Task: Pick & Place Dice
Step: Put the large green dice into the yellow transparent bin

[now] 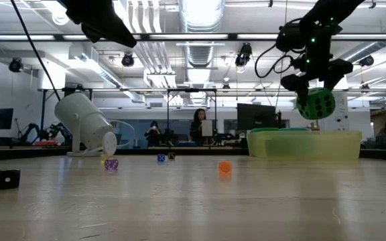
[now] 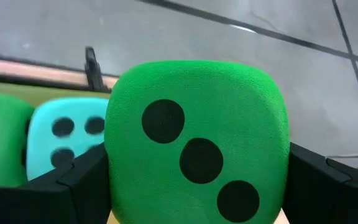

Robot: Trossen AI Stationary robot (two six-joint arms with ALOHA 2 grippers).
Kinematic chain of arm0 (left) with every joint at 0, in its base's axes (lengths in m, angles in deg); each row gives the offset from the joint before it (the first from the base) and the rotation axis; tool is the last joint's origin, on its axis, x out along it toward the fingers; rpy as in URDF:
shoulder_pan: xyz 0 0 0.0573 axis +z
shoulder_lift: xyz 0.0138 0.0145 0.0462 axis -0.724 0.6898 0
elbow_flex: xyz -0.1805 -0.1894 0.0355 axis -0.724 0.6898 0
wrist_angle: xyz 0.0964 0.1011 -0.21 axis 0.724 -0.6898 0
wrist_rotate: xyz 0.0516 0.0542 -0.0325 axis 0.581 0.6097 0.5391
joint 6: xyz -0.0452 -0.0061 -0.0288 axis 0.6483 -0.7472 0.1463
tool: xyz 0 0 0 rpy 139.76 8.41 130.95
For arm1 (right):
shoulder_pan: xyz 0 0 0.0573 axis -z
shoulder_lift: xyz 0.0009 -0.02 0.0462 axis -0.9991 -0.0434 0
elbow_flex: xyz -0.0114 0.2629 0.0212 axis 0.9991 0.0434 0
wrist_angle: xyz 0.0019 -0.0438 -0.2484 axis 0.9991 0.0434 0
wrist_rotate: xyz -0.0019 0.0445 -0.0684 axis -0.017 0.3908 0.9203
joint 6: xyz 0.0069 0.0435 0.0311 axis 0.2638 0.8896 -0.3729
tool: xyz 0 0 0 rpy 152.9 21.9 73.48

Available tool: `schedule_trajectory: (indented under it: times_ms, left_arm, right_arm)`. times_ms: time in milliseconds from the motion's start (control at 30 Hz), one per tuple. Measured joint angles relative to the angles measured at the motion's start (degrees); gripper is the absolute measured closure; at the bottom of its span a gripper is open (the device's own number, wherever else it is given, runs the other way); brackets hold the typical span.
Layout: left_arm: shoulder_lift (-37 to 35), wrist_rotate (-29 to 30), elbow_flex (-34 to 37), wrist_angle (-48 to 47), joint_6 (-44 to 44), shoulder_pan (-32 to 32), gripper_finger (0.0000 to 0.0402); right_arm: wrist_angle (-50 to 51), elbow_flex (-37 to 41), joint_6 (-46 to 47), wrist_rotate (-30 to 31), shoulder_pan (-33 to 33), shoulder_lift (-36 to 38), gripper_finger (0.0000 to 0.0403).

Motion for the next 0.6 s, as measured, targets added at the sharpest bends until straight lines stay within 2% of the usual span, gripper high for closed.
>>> schedule_trajectory:
  times_ms: [233,600]
  left_arm:
    - [0.0,-0.2,0.0,0.2,0.0,0.0,0.039]
    - [0.0,-1.5,0.0,0.2,0.0,0.0,0.039]
  right_arm:
    - [-1.6,0.1,0.2,-0.4,2.1,-5.7,0.0064]
    - [1.1,-5.2,0.6,-1.0,2.7,-15.7,0.0064]
